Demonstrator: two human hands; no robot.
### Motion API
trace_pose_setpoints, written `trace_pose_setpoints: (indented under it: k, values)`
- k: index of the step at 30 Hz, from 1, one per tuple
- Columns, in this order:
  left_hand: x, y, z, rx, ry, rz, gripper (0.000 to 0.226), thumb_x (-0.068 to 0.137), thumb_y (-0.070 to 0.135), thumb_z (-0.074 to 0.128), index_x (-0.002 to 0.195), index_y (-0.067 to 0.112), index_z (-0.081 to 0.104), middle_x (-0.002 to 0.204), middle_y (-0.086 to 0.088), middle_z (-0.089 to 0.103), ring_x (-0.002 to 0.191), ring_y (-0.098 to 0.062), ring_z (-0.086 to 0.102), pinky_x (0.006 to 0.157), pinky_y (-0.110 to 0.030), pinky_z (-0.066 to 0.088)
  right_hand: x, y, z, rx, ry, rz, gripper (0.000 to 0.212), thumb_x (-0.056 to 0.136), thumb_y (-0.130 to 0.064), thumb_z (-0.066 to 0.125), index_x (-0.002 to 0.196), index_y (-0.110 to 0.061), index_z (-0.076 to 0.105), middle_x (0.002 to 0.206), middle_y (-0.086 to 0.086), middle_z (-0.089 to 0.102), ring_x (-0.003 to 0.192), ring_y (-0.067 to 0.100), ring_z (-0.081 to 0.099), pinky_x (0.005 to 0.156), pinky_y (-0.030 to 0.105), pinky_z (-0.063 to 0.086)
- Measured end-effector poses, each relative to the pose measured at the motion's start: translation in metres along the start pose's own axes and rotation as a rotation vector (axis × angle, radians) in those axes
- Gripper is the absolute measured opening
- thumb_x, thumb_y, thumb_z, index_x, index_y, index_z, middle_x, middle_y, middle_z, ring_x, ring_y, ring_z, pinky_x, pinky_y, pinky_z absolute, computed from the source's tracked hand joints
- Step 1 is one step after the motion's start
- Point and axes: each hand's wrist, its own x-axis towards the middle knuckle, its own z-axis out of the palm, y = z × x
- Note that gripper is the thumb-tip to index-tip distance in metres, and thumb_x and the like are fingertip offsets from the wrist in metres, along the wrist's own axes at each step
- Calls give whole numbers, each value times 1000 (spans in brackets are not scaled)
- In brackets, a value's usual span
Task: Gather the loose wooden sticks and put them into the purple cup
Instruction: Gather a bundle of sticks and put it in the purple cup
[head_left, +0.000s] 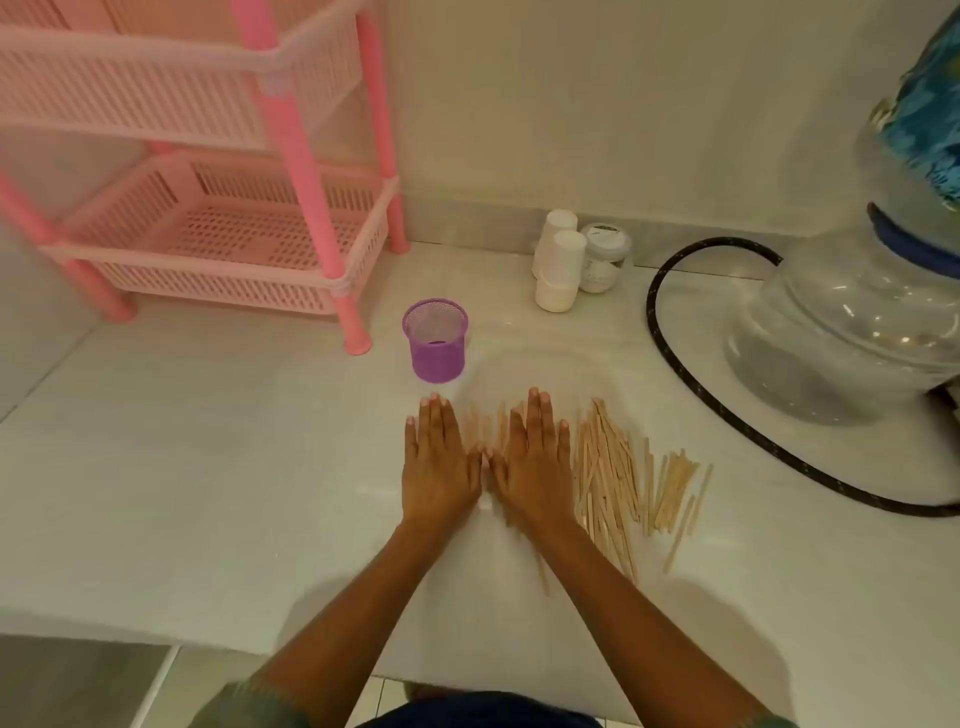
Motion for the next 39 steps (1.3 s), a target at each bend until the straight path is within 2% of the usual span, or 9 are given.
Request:
trace_pose_setpoints:
  k: [4,8,13,20,22,26,28,34,39]
  values:
    - [-29,-18,14,31,115,-89,76,96,50,11,148,-4,23,154,-23,25,145,-36,21,117,-49,10,-13,-2,0,-14,9,23,58,93,-41,39,141,-7,43,158,19,15,148,33,5,118,51,13]
    - [-45,-28,30,51,68,-193,78,93,49,22,141,-10,35,148,-30,34,139,-43,31,113,-55,22,-18,-3,5,19,-29,57,47,92,-38,47,128,-9,54,157,21,18,147,38,8,117,53,12]
    - [-40,-27,37,74,55,-155,82,97,50,1,141,-9,36,149,-28,32,140,-41,29,119,-51,9,-16,-8,4,4,-23,80,40,87,-36,58,119,-12,61,151,24,31,143,42,23,114,55,22]
    - [-18,-18,35,79,10,-63,75,97,52,13,144,-2,37,151,-23,32,142,-38,27,115,-46,-2,-14,-12,-1,26,-45,118,40,85,-35,64,121,-18,63,139,18,48,130,39,42,105,53,38]
    - [-14,-15,36,74,-12,-52,78,96,55,7,146,1,31,154,-21,27,144,-36,23,115,-45,-5,-12,-12,-3,34,-48,133,39,85,-34,64,121,-20,63,135,16,51,126,37,45,102,50,41]
    - [-6,-12,39,31,-7,-3,90,78,64,-30,148,12,-10,158,-11,-13,145,-27,-17,117,-39,-20,-8,-13,-7,47,-79,149,38,88,-34,60,123,-21,62,129,12,54,119,33,47,95,43,45]
    - [-4,-9,35,10,-37,16,90,73,63,-35,146,14,-19,158,-9,-22,142,-23,-25,115,-38,-19,-6,-13,-10,81,-116,150,40,91,-34,55,128,-21,58,128,10,53,119,29,46,95,39,44]
    - [-5,4,16,-165,-19,-34,69,100,47,25,153,10,0,162,-6,-4,150,-20,-5,121,-35,-5,2,-12,-22,162,-146,246,46,94,-38,50,131,-11,48,127,11,50,114,25,46,93,33,45]
    - [-7,-4,12,-53,110,-130,66,87,57,53,134,11,52,136,-13,51,125,-32,46,107,-46,36,10,-10,-24,198,-218,338,50,93,-43,52,126,-6,51,125,11,49,112,22,48,91,30,47]
